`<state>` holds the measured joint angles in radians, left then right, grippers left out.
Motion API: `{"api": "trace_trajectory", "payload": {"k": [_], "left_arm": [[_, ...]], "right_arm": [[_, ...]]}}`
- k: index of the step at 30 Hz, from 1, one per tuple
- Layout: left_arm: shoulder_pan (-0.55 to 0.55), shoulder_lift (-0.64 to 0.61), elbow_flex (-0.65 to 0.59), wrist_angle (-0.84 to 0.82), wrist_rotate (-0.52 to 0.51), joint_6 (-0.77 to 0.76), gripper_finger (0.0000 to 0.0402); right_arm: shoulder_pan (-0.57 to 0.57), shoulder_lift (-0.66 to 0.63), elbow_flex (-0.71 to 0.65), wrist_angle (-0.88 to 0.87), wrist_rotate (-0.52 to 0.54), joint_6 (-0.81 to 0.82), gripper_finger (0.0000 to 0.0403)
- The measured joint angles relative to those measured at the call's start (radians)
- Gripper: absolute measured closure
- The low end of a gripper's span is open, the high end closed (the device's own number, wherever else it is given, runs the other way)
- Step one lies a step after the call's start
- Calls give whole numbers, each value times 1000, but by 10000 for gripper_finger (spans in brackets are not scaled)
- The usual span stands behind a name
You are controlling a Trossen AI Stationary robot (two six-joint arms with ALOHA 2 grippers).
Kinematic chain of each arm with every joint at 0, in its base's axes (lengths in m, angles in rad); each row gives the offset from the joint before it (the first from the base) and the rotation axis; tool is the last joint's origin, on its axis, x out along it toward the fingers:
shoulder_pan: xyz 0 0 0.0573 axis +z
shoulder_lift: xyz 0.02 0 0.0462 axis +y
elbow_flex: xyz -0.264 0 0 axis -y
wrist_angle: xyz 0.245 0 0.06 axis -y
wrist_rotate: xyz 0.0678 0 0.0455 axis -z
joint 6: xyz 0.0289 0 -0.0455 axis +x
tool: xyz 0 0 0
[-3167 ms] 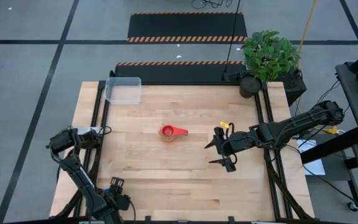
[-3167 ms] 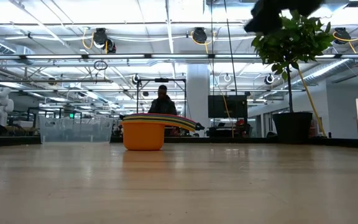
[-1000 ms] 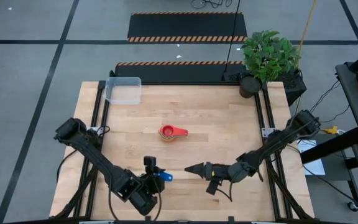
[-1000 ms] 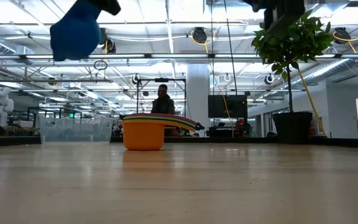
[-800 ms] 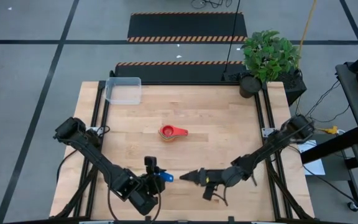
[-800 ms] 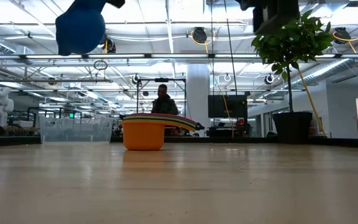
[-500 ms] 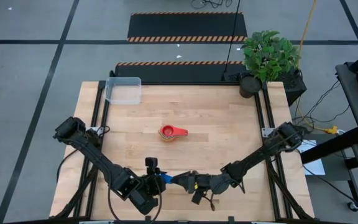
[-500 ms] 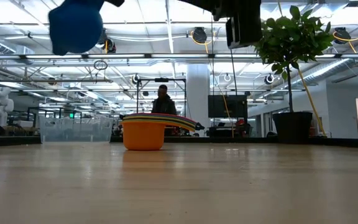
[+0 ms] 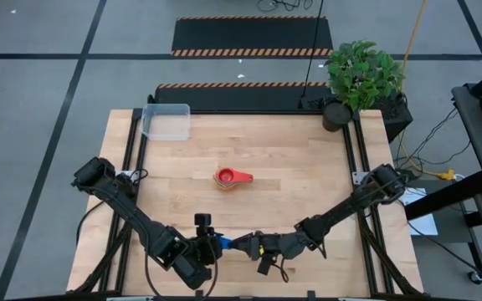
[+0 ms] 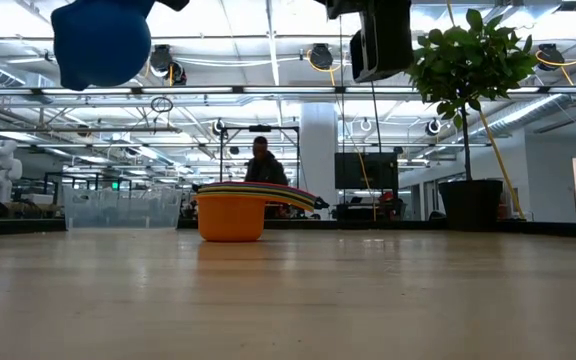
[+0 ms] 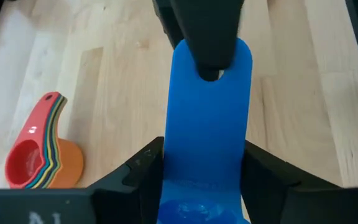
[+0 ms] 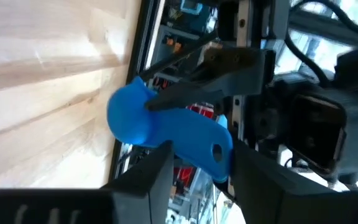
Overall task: Nest measuring cups in basket
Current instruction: Stack the blue measuring cup into the red measuring cup
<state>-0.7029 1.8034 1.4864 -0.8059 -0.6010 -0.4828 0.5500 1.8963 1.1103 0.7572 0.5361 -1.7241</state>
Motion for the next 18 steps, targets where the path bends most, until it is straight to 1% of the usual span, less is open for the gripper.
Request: {"api": "trace_trajectory", "payload": {"k": [3, 8, 11, 14, 17, 18], "left_arm": [[-3, 0, 0, -3, 3, -1, 221], [-3, 0, -1, -3, 4, -1, 235], [-2, 1, -1, -3, 5, -3, 235], [-2, 1, -1, -3, 5, -18, 225], [-2, 1, -1, 4, 1, -20, 212], [-2, 1, -1, 3, -1, -20, 210]], "right_arm": [[-8, 7, 0, -1, -18, 2, 270], [-27, 11, 0, -1, -84, 52, 289], [-33, 12, 0, -2, -96, 67, 308], [-38, 12, 0, -2, -95, 95, 340], [-44, 12, 0, -6, -92, 140, 385], [-45, 12, 0, -10, -92, 148, 393]]}}
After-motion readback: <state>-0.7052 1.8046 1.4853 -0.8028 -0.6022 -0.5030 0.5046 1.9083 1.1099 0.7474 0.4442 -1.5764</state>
